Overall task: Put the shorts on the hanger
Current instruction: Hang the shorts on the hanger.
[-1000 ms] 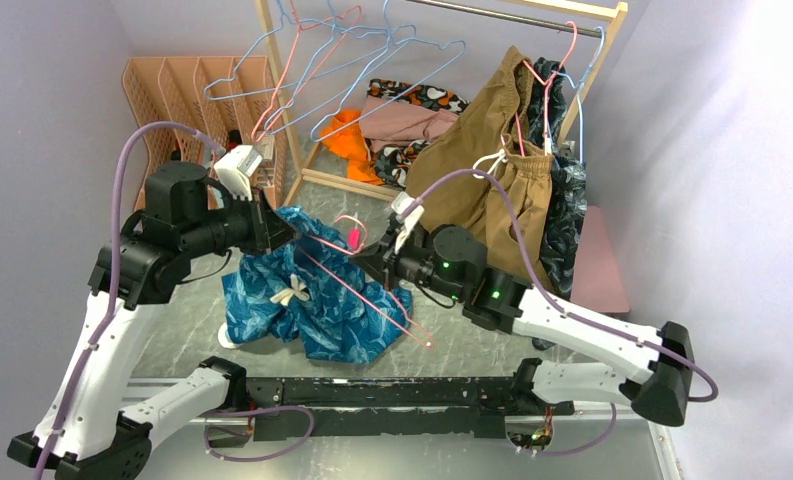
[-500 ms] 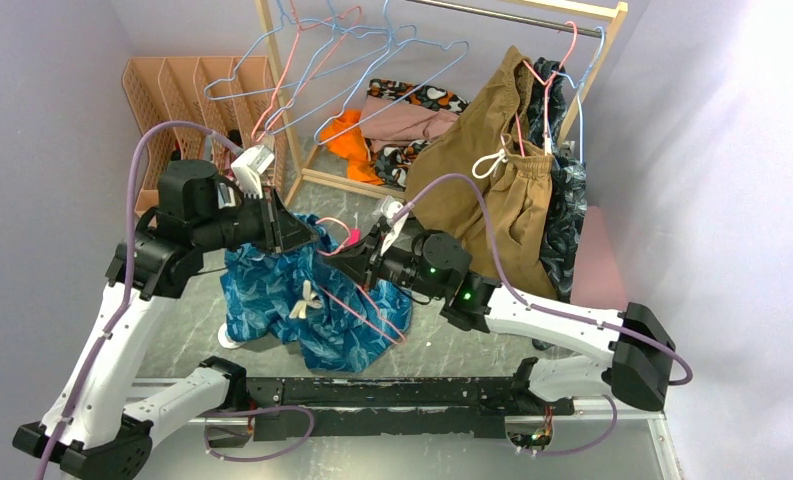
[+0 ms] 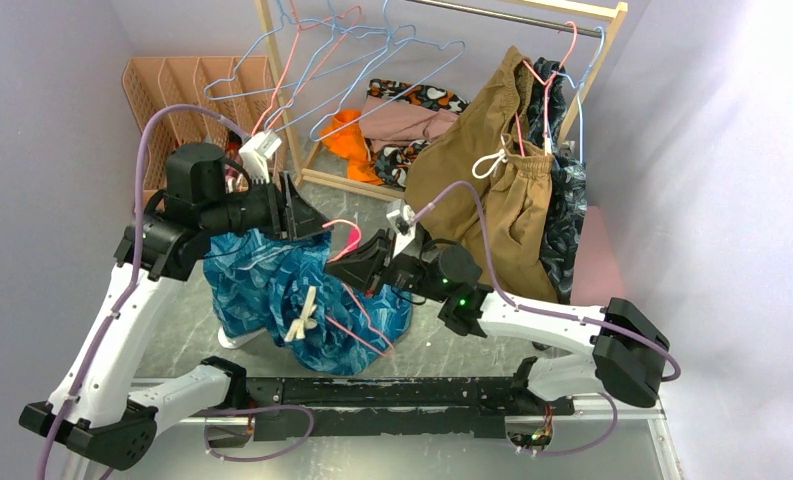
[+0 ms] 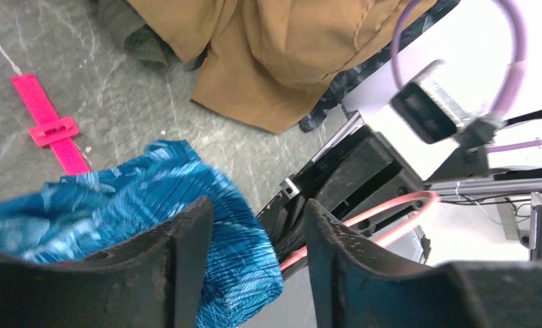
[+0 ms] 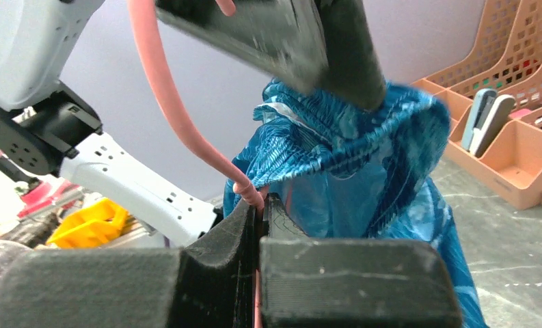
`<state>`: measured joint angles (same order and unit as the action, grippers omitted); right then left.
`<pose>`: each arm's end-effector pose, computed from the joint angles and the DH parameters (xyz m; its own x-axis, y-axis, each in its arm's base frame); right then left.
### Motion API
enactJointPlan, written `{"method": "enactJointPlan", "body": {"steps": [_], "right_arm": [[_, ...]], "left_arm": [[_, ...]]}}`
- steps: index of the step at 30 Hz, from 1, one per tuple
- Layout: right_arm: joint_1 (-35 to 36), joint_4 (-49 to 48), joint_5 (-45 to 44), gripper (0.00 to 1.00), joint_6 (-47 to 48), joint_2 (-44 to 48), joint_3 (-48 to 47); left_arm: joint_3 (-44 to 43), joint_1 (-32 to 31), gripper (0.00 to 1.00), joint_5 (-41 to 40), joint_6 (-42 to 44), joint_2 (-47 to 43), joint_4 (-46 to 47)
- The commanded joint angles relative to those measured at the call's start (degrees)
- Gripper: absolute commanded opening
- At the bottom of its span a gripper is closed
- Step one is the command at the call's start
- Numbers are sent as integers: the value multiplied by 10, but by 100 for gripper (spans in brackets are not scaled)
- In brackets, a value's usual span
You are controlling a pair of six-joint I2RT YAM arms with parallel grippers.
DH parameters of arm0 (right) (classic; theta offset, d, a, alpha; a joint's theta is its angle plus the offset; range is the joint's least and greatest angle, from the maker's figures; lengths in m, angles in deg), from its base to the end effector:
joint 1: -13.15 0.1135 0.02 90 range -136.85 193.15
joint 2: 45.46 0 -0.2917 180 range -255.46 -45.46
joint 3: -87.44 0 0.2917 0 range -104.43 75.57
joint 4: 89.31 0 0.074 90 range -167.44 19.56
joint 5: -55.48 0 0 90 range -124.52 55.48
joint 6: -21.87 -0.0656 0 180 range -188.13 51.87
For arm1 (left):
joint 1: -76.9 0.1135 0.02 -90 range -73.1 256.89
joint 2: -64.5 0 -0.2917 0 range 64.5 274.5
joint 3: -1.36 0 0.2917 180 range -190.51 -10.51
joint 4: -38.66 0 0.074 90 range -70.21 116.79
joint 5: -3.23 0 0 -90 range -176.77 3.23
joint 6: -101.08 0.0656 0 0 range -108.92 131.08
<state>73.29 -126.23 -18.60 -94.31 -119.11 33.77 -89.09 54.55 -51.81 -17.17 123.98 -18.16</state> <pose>0.1553 0.3066 0.3337 -0.2954 0.3376 -0.8937 -0.9297 0.1140 0.3503 0.2049 -0.1249 0.4592 -0.7285 -0.1199 -0.6745 0.5038 0.5734 -0.6460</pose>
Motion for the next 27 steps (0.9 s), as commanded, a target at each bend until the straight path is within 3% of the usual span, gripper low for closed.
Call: {"method": "enactJointPlan", "body": {"steps": [1,6,7,8,12,15,21,27], "right_arm": [[-18,-128,20,0,-72,18,31],[-32,-153,9,0,-96,30,52],[-34,-155,6,0,-97,33,56],[-37,-156,3,0,-97,38,59],[-47,-138,-12,0,-86,68,71],[-51,-85,-27,0,-54,110,73],[-55,89,-65,0,28,215,45],[-56,234,-87,0,74,286,3]], "left_arm": [[-57,-4,61,5,4,7,11],[-91,-4,76,-6,1,9,3],[-98,-4,89,-10,-2,7,2],[-107,-4,94,-13,-2,6,0],[-139,-4,96,-56,5,-13,-22],[-131,-4,100,-136,18,-52,-41],[-19,-4,99,-286,65,-168,-25],[105,-4,99,-315,158,-285,75]]}}
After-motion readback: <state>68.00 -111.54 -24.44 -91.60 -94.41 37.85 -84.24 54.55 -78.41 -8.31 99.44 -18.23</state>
